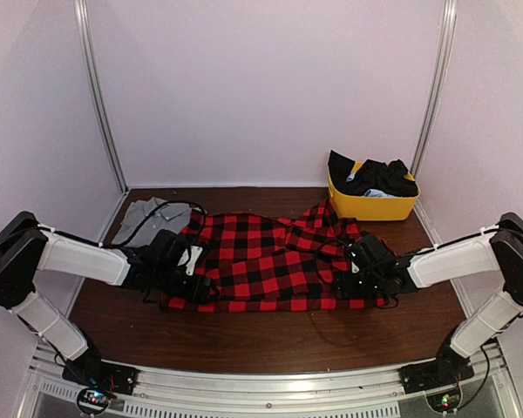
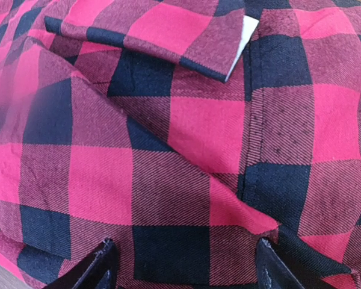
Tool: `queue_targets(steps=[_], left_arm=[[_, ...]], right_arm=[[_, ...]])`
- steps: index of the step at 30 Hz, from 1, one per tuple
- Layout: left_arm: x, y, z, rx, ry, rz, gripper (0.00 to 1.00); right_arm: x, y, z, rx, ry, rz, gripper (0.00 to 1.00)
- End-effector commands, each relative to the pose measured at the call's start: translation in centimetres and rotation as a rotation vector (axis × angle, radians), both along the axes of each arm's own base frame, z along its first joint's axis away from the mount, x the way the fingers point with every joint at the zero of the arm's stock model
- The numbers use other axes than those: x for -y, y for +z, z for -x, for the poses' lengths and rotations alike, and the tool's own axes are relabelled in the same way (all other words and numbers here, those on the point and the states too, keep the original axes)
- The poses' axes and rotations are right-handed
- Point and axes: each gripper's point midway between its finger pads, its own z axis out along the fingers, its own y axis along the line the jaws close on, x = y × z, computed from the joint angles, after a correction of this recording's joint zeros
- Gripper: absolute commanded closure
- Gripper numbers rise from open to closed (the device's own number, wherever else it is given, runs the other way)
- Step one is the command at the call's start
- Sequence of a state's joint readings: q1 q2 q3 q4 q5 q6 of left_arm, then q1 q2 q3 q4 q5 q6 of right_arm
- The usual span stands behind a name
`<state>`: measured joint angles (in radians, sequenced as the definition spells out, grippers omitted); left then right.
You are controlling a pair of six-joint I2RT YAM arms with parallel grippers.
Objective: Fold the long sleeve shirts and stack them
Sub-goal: Move the 1/3-folded shirt to the center of the board, then pick up the sleeve from the 1/3-folded shirt.
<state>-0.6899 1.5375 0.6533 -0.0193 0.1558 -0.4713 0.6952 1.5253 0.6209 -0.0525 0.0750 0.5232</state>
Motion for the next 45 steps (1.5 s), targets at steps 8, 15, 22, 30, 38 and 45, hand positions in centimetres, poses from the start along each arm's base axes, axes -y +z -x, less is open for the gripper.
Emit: queue_targets(steps=[8,15,22,30,38,45], left_arm=[[-1.6,-3.2,4.7,-0.037,0.086,-0.153,0.26],[-1.8,-3.7,7.9,-0.07,0.109,-0.174,0.27],[-1.3,-2.3,9.2,-0.054,0.106,-0.123,0.26],[0.8,3.4,5.7,0.137,0.095,-0.098,0.14],[1.8,8.0,2.4,0.283,0.123,-0.131,0.03],[2.3,9.3,1.6,0.3,0.122,-0.105,0.04]], right_arm=[[3.2,-3.1,6.4,-0.164,-0.067,0.003,0.22],[3.2,-2.6,9.2,-0.165,-0.075,-0.043,0.23],[3.0,-0.3,9.7,-0.113,-0.077,-0.056,0.22],[-0.4,8.9,3.5,0.129,-0.043,-0.091,0.18],[-2.6,12.1,-4.3,0.222,-0.071,-0.14,0.21],[-3.9,10.0,-8.7,0.181,-0.065,-0.165,0.27]])
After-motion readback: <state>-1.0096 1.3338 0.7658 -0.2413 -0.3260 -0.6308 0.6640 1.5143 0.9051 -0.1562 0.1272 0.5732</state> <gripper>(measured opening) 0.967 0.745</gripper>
